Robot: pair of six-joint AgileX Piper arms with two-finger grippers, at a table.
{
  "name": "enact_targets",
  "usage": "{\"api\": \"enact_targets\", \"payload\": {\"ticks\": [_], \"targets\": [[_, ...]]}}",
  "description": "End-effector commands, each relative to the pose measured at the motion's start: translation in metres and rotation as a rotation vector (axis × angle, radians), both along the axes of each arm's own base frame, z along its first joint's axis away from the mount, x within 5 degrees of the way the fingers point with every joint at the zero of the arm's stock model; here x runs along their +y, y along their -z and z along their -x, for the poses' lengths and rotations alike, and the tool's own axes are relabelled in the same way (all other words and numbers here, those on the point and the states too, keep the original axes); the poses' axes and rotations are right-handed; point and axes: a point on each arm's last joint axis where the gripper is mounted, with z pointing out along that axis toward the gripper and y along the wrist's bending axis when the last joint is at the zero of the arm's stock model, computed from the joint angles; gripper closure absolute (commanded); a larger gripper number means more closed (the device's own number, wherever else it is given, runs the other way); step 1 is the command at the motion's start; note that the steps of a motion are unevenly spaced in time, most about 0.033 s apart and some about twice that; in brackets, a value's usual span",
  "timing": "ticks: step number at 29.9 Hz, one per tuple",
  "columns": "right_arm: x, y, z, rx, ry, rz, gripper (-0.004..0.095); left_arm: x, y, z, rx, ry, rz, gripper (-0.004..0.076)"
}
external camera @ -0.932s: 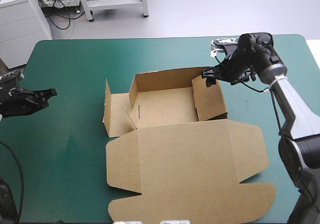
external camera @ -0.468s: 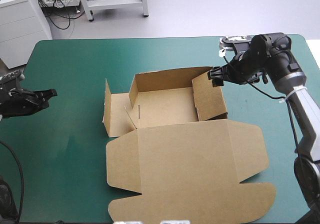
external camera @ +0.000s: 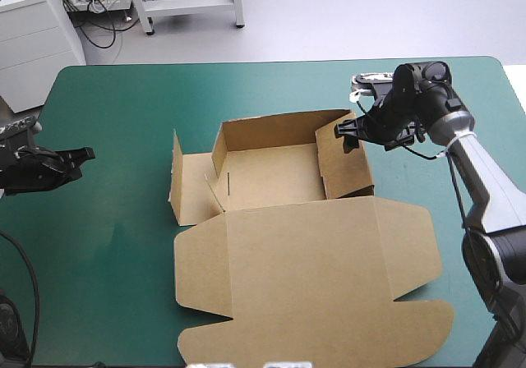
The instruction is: Fold the box
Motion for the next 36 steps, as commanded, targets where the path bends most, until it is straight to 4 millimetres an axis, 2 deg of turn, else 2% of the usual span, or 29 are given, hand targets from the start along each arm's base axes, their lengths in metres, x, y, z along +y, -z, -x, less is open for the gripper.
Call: {"api": "enact_targets", "payload": {"ticks": [1,6,16,18,20,23,25,26,31,36], "targets": [[-0.001,-0.014,-0.001,-0.064,0.002,-0.016,0.0143,-0.001,-0.019,0.001,-0.085,-0.024,-0.006,0.0756],[0.001,0.006,-0.011,-0.018,0.001,-0.004,0.0143,0.000,-0.020,0.001,-0.092,-0.028,-0.009,0.0756],[0.004,0.030,-0.020,0.053,-0.016,0.018,0.0163,0.000,-0.019,0.001,-0.094,-0.022,-0.017,0.0756],[0.004,0.032,-0.020,0.067,-0.017,0.022,0.0229,0.000,-0.020,0.000,-0.098,-0.024,-0.022,0.0756],[0.004,0.033,-0.020,0.071,-0.020,0.024,0.0360,0.000,-0.020,0.000,-0.097,-0.024,-0.023,0.0756],[0.004,0.033,-0.020,0.073,-0.031,0.028,0.0643,0.000,-0.020,0.000,-0.097,-0.024,-0.023,0.0756],[0.003,0.033,-0.019,0.078,-0.039,0.031,0.0878,0.000,-0.019,0.001,-0.091,-0.019,-0.024,0.0756],[0.003,0.033,-0.019,0.078,-0.039,0.031,0.0930,0.000,-0.019,0.001,-0.094,-0.007,-0.031,0.0756],[0.003,0.020,-0.021,0.038,-0.049,0.033,0.0916,0.000,-0.020,0.000,-0.113,0.017,-0.054,0.0756],[0.001,-0.018,-0.009,-0.060,-0.048,-0.001,0.0916,0.002,-0.020,-0.001,-0.117,0.013,-0.067,0.0756]]}}
